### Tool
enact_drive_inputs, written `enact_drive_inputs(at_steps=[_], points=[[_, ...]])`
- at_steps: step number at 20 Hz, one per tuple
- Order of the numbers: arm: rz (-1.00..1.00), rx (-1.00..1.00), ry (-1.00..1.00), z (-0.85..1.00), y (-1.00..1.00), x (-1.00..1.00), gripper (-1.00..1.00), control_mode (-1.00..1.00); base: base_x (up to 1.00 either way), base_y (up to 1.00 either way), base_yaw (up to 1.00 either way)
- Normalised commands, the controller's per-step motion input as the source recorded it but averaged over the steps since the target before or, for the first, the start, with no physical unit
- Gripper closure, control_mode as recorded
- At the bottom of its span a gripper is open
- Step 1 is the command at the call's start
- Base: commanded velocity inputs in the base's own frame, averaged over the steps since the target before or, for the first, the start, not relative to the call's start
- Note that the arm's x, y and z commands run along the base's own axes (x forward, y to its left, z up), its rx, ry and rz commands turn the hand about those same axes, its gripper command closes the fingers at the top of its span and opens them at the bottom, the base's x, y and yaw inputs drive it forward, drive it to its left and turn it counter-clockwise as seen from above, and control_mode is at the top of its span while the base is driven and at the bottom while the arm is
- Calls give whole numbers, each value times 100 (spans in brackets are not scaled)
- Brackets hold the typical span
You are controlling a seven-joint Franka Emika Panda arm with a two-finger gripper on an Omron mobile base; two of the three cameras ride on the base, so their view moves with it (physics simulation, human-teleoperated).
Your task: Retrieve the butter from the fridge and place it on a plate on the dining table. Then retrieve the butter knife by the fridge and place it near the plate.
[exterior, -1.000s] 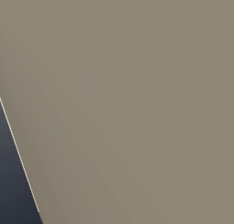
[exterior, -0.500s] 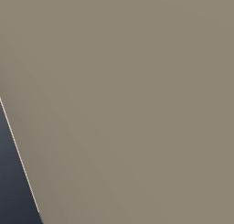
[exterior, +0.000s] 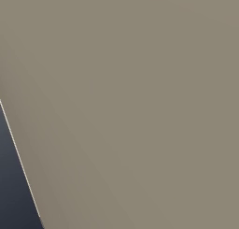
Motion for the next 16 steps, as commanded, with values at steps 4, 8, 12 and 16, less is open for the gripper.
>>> enact_drive_inputs(at_steps=[4, 8, 12, 16], points=[[0, 0, 0, -24, -13, 1, -100, -100, 0, 0, 0], [0, 0, 0, -24, -6, 1, -100, -100, 0, 0, 0], [0, 0, 0, -16, 0, 8, -100, -100, 0, 0, 0], [0, 0, 0, -21, 0, 1, -100, -100, 0, 0, 0]])
